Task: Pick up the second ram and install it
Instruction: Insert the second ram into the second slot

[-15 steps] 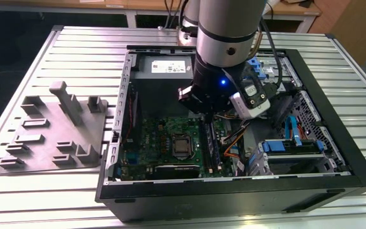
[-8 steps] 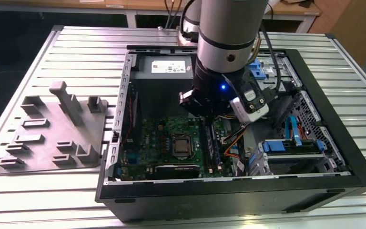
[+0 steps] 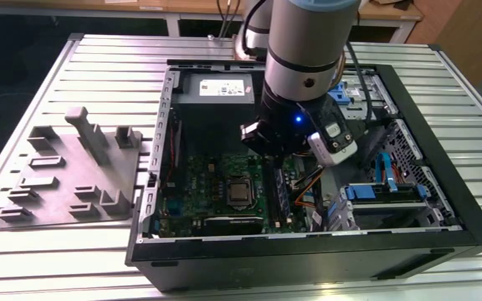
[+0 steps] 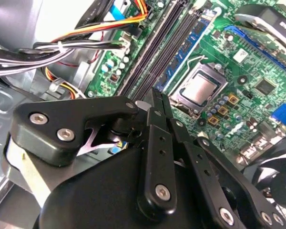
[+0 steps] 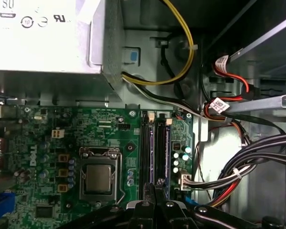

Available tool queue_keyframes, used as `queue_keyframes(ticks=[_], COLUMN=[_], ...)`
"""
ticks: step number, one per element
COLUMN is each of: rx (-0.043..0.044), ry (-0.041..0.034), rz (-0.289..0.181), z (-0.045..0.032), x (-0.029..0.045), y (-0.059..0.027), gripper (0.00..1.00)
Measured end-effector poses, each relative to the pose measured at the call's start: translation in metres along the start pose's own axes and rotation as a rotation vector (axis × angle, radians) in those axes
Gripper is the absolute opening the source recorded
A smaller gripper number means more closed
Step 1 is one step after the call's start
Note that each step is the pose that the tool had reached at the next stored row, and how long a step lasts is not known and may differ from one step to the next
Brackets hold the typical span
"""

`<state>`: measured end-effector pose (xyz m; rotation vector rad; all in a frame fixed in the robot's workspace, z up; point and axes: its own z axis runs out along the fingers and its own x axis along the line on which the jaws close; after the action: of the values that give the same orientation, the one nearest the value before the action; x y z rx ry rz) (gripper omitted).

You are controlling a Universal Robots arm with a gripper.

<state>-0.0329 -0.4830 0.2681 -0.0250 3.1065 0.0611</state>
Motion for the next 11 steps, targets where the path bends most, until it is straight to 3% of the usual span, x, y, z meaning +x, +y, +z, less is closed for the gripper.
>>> queue_keyframes(ticks=[11], rx=[-0.0001], ry=[0.0], rz=[0.0], z=[0.017], x=[-0.0015], y=[-0.0007], gripper=[0.12])
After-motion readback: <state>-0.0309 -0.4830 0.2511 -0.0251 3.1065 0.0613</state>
